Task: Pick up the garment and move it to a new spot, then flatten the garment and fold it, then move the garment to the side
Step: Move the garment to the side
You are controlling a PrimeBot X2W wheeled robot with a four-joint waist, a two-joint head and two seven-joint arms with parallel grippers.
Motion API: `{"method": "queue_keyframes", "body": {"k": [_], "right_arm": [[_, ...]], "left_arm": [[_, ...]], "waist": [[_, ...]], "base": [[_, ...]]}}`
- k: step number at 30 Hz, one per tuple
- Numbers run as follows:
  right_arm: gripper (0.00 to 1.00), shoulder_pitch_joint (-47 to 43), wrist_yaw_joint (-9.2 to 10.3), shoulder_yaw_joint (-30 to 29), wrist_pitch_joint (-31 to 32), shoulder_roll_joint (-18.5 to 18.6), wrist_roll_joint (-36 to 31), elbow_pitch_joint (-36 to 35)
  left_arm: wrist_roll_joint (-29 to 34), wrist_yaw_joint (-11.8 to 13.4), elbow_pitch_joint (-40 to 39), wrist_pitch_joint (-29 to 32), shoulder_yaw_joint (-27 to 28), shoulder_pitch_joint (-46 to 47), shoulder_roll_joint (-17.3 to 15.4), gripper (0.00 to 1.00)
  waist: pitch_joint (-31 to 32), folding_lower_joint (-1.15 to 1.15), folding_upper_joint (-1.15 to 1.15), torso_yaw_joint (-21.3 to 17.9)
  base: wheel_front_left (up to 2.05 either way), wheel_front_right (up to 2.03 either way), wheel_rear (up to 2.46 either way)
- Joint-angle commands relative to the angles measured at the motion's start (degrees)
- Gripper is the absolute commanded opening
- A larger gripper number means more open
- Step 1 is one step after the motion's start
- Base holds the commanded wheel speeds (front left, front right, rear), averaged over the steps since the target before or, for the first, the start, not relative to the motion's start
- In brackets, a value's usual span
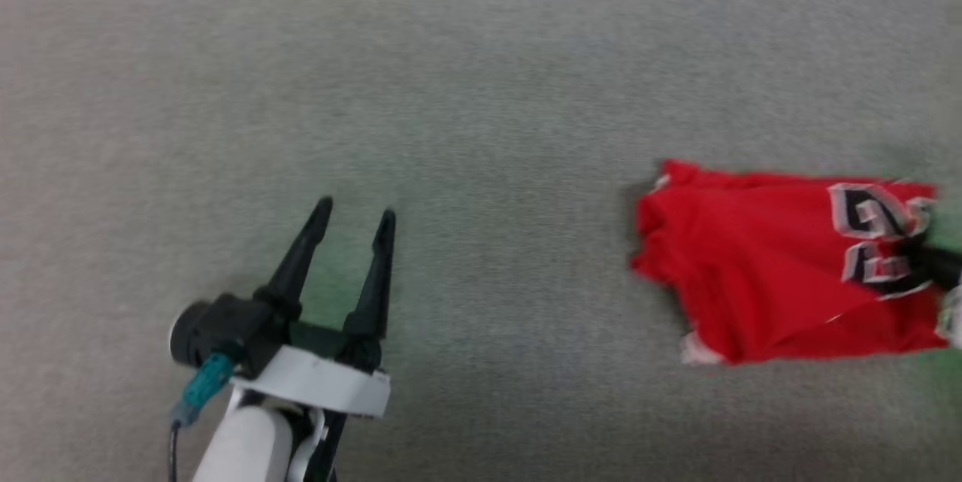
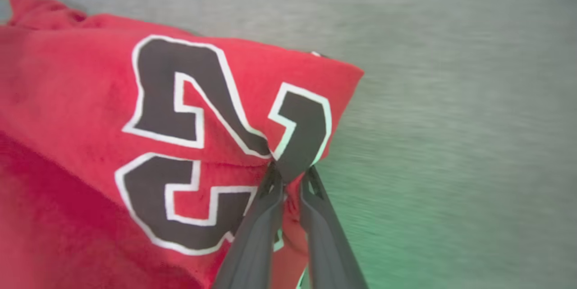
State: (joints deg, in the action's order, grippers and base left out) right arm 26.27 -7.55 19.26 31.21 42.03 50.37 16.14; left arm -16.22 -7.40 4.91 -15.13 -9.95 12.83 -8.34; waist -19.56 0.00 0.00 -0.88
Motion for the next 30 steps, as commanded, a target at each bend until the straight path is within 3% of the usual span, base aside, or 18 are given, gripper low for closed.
{"method": "queue_keyframes", "body": {"k": [1,12,19,30], "right_arm": [[0.00,0.0,0.13,-1.0,-1.3,1.1,0.4,0.4],[0.00,6.9,0.12,-9.4,-14.6,7.3,1.7,11.0],[0.00,17.3,0.12,-7.4,-18.8,8.8,-0.8,20.5],[0.00,32.2,0.12,-4.8,-29.9,5.2,-7.0,40.7]], "left_arm": [[0.5,-0.1,-0.2,0.0,-0.5,1.4,-0.3,1.00],[2.0,-0.1,0.3,0.0,-9.0,18.3,-5.6,1.00],[2.2,-0.1,0.8,0.0,-12.2,29.4,-6.8,1.00],[2.7,-0.1,1.1,0.0,-14.6,36.5,-9.3,1.00]], "waist": [[-2.2,0.00,0.00,-3.5],[-13.5,0.00,0.00,-11.4],[-19.2,0.00,0.00,-12.8],[-23.7,0.00,0.00,-12.8]], "base": [[0.00,0.00,0.00],[0.00,0.00,0.00],[0.00,0.00,0.00],[0.00,0.00,0.00]]}}
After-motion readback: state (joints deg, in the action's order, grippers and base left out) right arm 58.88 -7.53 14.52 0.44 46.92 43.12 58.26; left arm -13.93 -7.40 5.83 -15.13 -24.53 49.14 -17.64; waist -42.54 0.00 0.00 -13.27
